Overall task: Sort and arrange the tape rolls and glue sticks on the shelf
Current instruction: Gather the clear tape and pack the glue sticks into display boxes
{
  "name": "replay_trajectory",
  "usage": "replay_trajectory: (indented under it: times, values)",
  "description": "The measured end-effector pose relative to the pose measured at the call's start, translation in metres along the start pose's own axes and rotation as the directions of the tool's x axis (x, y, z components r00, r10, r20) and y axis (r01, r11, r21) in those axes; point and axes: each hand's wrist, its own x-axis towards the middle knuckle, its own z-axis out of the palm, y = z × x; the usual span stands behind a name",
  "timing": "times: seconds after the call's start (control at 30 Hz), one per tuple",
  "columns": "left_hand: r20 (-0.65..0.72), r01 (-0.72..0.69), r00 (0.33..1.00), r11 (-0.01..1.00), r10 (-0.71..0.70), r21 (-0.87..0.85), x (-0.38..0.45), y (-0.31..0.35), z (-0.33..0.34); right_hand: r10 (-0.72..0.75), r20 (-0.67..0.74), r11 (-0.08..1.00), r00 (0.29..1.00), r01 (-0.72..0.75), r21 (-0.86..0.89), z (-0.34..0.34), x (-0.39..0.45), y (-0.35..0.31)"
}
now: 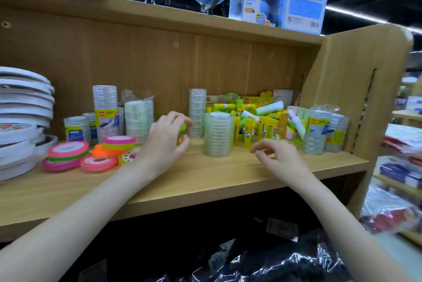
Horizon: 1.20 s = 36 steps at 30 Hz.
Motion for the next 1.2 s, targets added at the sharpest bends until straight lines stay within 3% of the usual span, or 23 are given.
replay_trajectory:
  times: [0.2, 0.43, 0.57, 0.73, 0.97, 1.1, 1.2]
  values:
    - [-0.055, -0.034, 0.998, 0.999, 0.035, 0.012, 0.028, 0.027, 0.032, 0.284, -0.036, 0.939, 0.958, -0.285, -0.192, -0.019, 0.028, 0.069]
    - [0.002, -0.056, 0.998, 0.998, 0.056, 0.034, 0.053, 0.036, 0.057, 0.326, 0.165, 0.9, 0.931, -0.251, -0.357, -0.018, 0.064, 0.091]
    - [-0.013, -0.073, 0.997, 0.997, 0.073, 0.04, 0.061, 0.035, 0.068, 0.363, 0.071, 0.859, 0.929, -0.304, -0.413, -0.025, 0.067, 0.089]
    - [-0.052, -0.099, 0.994, 0.994, 0.101, 0.045, 0.069, 0.04, 0.075, 0.281, -0.112, 0.844, 0.953, -0.301, -0.445, -0.016, 0.065, 0.087]
    - [-0.013, -0.138, 0.99, 0.988, 0.14, 0.072, 0.066, 0.034, 0.078, 0.414, 0.117, 0.782, 0.903, -0.287, -0.554, -0.028, 0.084, 0.086]
    - [-0.003, -0.135, 0.991, 0.989, 0.136, 0.066, 0.065, 0.033, 0.078, 0.406, 0.034, 0.773, 0.913, -0.323, -0.545, -0.029, 0.083, 0.092]
    - [0.002, -0.145, 0.989, 0.986, 0.146, 0.081, 0.065, 0.034, 0.078, 0.435, 0.06, 0.775, 0.899, -0.339, -0.534, -0.03, 0.085, 0.087]
